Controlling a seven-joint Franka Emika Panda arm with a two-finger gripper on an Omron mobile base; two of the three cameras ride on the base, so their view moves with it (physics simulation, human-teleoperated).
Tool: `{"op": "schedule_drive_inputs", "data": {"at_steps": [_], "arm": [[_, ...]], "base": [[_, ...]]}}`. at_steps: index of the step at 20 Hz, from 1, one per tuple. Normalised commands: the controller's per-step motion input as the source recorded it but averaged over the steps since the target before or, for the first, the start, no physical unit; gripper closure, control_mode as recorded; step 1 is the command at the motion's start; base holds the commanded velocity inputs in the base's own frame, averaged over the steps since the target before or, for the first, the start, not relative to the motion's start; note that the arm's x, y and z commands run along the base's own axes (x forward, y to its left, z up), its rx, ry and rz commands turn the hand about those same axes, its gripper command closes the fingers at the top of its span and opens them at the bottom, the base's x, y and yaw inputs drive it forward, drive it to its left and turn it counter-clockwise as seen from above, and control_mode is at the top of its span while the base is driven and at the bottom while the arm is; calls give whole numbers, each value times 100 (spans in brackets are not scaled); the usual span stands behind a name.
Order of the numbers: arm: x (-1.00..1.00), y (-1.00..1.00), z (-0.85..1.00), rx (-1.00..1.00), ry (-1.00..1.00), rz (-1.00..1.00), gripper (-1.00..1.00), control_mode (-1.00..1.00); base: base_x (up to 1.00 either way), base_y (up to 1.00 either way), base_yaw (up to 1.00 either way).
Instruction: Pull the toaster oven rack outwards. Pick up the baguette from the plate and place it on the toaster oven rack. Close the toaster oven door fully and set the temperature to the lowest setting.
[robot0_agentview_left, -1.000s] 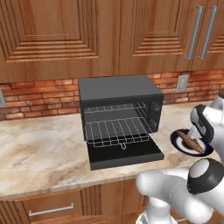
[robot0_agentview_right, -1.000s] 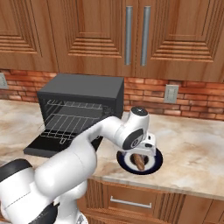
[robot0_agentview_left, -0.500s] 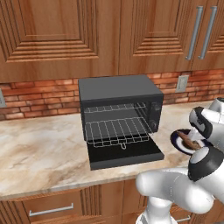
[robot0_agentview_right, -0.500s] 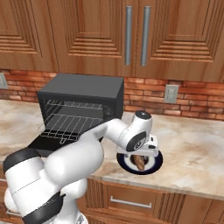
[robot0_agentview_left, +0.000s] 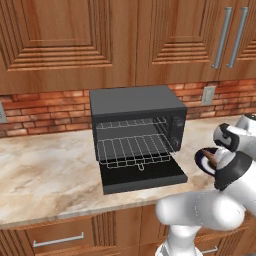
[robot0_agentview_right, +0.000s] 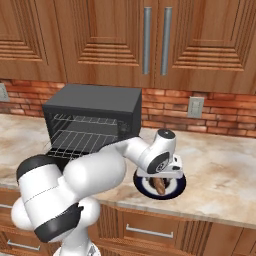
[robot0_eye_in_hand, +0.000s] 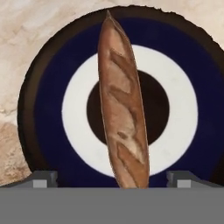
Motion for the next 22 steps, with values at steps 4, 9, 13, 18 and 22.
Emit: {"op": "schedule_drive_inputs", "data": {"at_steps": [4, 9, 13, 18, 22], "arm": [[30, 0, -21, 0, 0, 2, -100, -100], [32, -1, -22, 0, 0, 2, -100, -100], [31, -8, -24, 0, 0, 4, -100, -100], [23, -7, -30, 0, 0, 4, -100, -100], [20, -1, -35, 0, 0, 4, -100, -100]], "base": [[0, 0, 0], [0, 0, 0], [0, 0, 0], [0, 0, 0], [0, 0, 0]]}}
